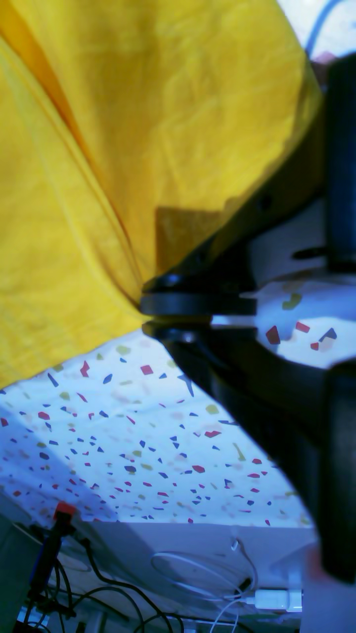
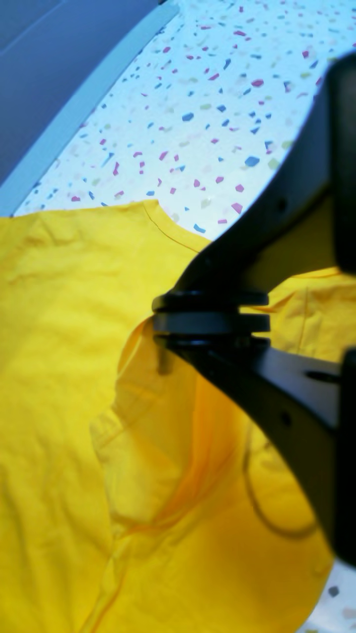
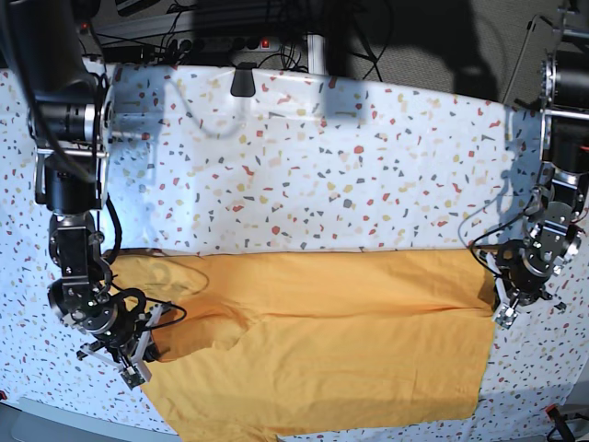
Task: Fold the T-shirt properly
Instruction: 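Lift the shoulder edges and pull them across the shirt toward the hem, then release and regrasp the folded shirt edge with both grippers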
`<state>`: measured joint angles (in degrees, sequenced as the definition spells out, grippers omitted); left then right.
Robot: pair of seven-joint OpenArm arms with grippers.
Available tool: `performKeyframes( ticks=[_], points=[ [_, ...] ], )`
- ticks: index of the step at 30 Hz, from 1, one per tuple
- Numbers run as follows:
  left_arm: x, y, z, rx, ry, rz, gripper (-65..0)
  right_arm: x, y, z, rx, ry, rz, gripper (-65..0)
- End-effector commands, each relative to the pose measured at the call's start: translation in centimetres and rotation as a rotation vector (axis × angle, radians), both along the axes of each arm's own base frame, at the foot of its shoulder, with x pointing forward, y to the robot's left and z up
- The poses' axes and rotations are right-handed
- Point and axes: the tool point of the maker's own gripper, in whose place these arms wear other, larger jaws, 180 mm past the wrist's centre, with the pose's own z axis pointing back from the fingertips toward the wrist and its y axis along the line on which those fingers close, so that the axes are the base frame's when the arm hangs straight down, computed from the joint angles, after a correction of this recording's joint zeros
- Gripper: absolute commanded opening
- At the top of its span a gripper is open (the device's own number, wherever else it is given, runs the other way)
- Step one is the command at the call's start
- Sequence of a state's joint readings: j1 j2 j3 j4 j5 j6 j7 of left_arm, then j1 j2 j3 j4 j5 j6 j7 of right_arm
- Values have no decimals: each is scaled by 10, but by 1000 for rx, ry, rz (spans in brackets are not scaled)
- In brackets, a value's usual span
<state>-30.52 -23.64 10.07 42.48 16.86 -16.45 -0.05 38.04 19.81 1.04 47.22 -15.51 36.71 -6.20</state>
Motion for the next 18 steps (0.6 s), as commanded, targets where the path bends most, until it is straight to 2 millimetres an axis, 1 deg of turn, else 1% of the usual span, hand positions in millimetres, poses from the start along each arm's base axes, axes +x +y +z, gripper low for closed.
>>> performKeyframes(
  ticks=[1, 4, 6, 7, 8, 9, 10, 11, 12, 18],
  points=[
    [16, 7, 30, 0, -82, 10, -650, 15, -9, 35, 1, -99, -30, -650],
    [16, 7, 30, 0, -82, 10, -650, 18, -15, 41, 0, -136, -63, -650],
    [16, 7, 30, 0, -82, 10, -650, 20, -12, 48, -9, -176, -43, -650],
    [16, 7, 30, 0, -83, 9, -650, 22, -9, 53, -29, -207, -20, -564],
    [16, 7, 30, 0, -83, 9, -650, 23, -7, 57, -54, -234, 3, -451],
    [16, 7, 30, 0, -82, 9, -650, 24, -4, 64, -74, -271, 26, -352],
    [16, 7, 30, -1, -79, 6, -650, 25, -2, 69, -84, -299, 45, -274],
    [15, 6, 29, -3, -76, 2, -650, 26, -1, 73, -83, -314, 50, -228],
    [15, 5, 28, -5, -73, -1, -650, 27, 0, 76, -74, -321, 47, -218],
    [15, 5, 28, -5, -71, -1, -650, 33, 8, 80, -64, -336, 24, -218]
  ],
)
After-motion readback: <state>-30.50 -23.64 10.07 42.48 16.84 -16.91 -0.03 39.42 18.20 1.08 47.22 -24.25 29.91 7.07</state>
